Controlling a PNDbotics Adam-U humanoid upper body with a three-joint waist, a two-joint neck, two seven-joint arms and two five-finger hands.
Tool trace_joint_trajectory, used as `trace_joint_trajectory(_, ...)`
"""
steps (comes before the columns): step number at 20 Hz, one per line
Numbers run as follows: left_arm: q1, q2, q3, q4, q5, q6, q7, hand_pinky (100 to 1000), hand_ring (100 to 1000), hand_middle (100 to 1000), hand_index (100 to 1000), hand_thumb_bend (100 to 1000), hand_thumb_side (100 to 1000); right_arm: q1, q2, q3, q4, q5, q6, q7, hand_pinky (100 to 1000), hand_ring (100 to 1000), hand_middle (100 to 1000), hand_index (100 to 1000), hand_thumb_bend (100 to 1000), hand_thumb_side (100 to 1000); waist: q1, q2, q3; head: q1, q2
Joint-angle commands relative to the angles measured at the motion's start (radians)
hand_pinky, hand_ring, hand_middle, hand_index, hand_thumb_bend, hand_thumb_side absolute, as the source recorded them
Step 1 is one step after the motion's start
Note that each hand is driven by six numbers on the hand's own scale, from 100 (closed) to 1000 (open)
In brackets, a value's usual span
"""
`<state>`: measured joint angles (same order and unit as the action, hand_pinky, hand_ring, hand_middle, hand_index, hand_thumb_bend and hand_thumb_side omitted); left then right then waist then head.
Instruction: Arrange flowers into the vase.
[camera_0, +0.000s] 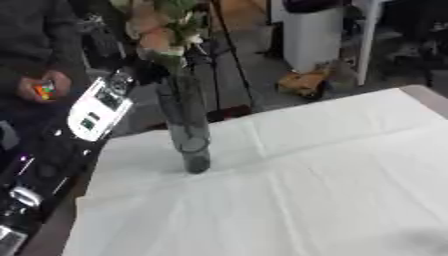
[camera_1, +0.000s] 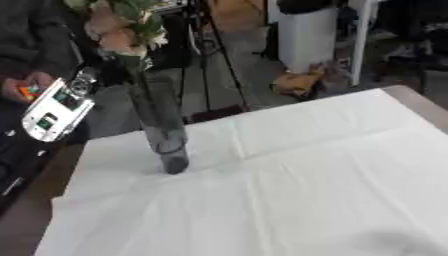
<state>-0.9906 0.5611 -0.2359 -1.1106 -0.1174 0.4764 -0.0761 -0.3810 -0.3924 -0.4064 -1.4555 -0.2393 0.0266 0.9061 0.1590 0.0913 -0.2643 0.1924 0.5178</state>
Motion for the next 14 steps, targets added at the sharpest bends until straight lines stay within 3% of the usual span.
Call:
trace_joint_trajectory(1,-0.007,0.016,0.026,0.004,0.020,0.005,0.010,853,700,679,811,896,872,-0.014,-0.026,-0.004,-0.013,0.001,-0.004,0.001,508,608,585,800,818,737,-0.004,0.007,0.004,-0.001,-0.006)
trace_joint_trajectory(5,-0.002,0.015,0.025,0.027,0.069,0.003,0.033,853,700,679,811,896,872,-0.014,-0.026,-0.004,-0.011,0.002,-0.006,0.001,508,608,585,800,818,737,-0.004,0.009,0.004,-0.001,-0.006)
trace_joint_trajectory(6,0.001,0.017,0.021,0.031,0.075,0.005,0.035,856,708,688,833,1000,864,-0.014,-0.025,-0.004,-0.011,0.002,-0.006,0.001,508,608,584,801,818,737,-0.004,0.009,0.006,-0.001,-0.006)
trace_joint_trajectory(14,0.013,0.021,0.013,0.045,0.054,0.007,0.026,862,710,692,844,1000,867,-0.013,-0.024,-0.005,-0.012,0.003,-0.005,0.001,508,609,584,801,818,737,-0.005,0.010,0.009,-0.001,-0.008)
